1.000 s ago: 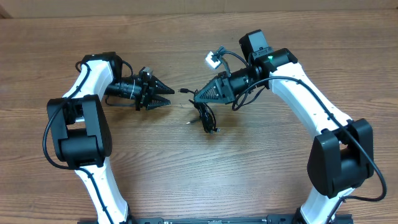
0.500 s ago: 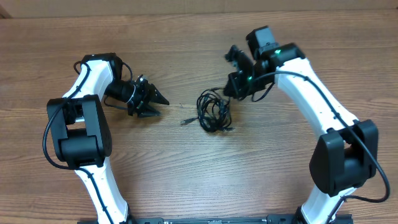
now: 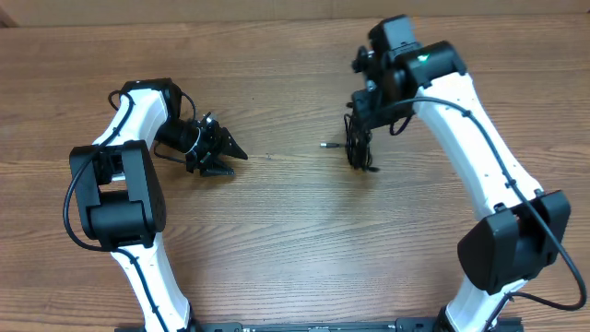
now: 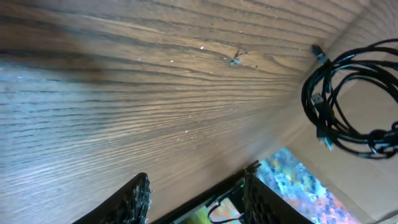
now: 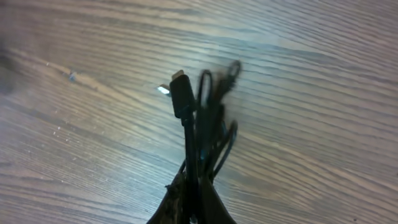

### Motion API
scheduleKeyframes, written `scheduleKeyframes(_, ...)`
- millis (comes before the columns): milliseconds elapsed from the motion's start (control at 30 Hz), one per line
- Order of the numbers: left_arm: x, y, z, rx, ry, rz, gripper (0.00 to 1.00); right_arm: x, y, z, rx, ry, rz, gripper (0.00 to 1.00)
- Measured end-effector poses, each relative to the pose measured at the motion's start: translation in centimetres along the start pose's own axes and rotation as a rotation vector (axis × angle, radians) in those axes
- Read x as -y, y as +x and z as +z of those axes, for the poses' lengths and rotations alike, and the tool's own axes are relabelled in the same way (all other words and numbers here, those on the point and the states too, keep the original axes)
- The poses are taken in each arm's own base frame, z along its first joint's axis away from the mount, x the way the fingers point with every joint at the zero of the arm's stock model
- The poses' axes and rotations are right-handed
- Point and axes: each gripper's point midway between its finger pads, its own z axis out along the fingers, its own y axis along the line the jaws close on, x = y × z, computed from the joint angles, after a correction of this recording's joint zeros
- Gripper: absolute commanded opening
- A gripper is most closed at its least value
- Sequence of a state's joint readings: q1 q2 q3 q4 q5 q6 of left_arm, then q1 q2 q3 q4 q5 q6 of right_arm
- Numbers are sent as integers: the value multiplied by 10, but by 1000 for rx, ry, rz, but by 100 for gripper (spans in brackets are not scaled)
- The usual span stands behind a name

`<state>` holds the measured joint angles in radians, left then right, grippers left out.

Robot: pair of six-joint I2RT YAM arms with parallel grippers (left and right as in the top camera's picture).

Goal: Untangle cables

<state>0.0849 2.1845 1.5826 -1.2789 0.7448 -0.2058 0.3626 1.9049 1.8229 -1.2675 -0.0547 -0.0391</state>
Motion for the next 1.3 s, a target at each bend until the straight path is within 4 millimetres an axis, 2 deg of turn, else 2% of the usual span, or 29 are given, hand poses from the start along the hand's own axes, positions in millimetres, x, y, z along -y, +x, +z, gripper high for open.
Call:
scheduleKeyframes(133,-6,-1,0,5,-36,2,49,-37,7,7,-12,26,-89,4)
scheduleKeyframes(300,-17,2,-1,1,-99,-11,49,-86,25,23,-36,13,-179,4)
scheduleKeyframes(333,-21,2,-1,1,-121,-15,50,-102,30,28,-34,5,-208,5)
scheduleKeyframes(367,-23,2,-2,1,-134,-17,49,-112,33,32,-35,-6,-225,9)
scheduleKeyframes(433,-27,2,-2,3,-155,-18,50,-126,36,36,-26,-31,-244,33)
scheduleKeyframes(633,-39,4,-4,4,-226,-27,50,-164,34,38,20,-139,-284,53)
scheduleKeyframes(833,-46,6,-6,0,-263,-35,46,-167,28,37,37,-170,-271,56)
scheduleKeyframes(967,-47,6,-6,-1,-270,-39,37,-150,27,38,16,-157,-208,55)
scheduleKeyframes(1000,-47,6,-6,-1,-270,-40,36,-143,27,38,8,-151,-190,52)
scheduleKeyframes(1100,-46,6,-6,0,-271,-38,36,-123,29,42,-24,-140,-110,47)
scheduleKeyframes(1200,-42,4,-7,5,-274,-16,33,-107,35,50,-63,-149,-21,47)
scheduleKeyframes(1300,-30,-1,-14,27,-271,41,35,-96,38,57,-83,-164,55,47)
